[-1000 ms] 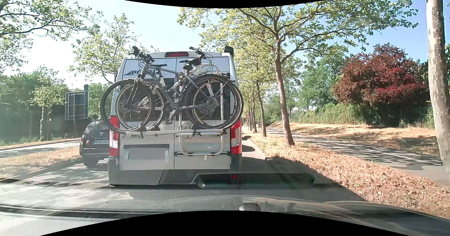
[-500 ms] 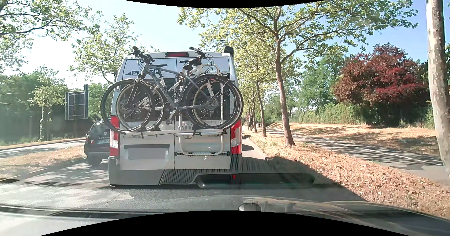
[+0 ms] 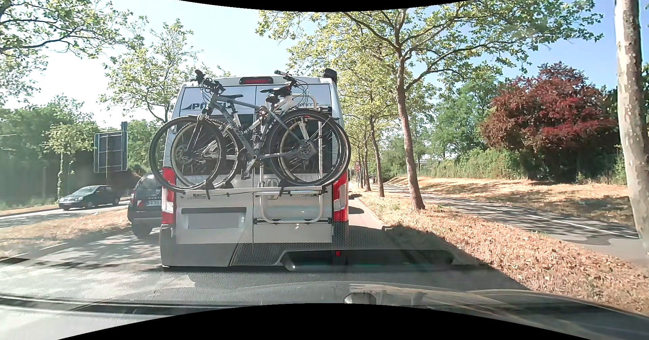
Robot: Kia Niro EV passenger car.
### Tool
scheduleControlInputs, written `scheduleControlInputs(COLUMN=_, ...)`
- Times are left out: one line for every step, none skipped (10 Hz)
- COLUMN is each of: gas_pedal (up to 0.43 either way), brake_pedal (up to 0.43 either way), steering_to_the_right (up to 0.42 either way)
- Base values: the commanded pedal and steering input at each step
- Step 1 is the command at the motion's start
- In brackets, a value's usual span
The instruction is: Follow the waypoints while adhering to traffic rules and regulations
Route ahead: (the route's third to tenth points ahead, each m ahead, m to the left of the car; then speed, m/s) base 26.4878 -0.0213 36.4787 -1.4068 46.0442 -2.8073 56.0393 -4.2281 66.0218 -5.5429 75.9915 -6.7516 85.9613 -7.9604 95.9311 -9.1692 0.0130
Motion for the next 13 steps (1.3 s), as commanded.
scheduleControlInputs(gas_pedal=0.000, brake_pedal=0.152, steering_to_the_right=0.000)
scheduleControlInputs(gas_pedal=0.000, brake_pedal=0.159, steering_to_the_right=-0.001)
scheduleControlInputs(gas_pedal=0.000, brake_pedal=0.152, steering_to_the_right=-0.001)
scheduleControlInputs(gas_pedal=0.000, brake_pedal=0.152, steering_to_the_right=0.000)
scheduleControlInputs(gas_pedal=0.000, brake_pedal=0.152, steering_to_the_right=-0.001)
scheduleControlInputs(gas_pedal=0.000, brake_pedal=0.152, steering_to_the_right=-0.001)
scheduleControlInputs(gas_pedal=0.000, brake_pedal=0.152, steering_to_the_right=-0.001)
scheduleControlInputs(gas_pedal=0.000, brake_pedal=0.152, steering_to_the_right=-0.001)
scheduleControlInputs(gas_pedal=0.000, brake_pedal=0.159, steering_to_the_right=-0.001)
scheduleControlInputs(gas_pedal=0.000, brake_pedal=0.152, steering_to_the_right=-0.001)
scheduleControlInputs(gas_pedal=0.000, brake_pedal=0.067, steering_to_the_right=-0.001)
scheduleControlInputs(gas_pedal=0.000, brake_pedal=0.000, steering_to_the_right=0.000)
scheduleControlInputs(gas_pedal=0.000, brake_pedal=0.000, steering_to_the_right=-0.001)
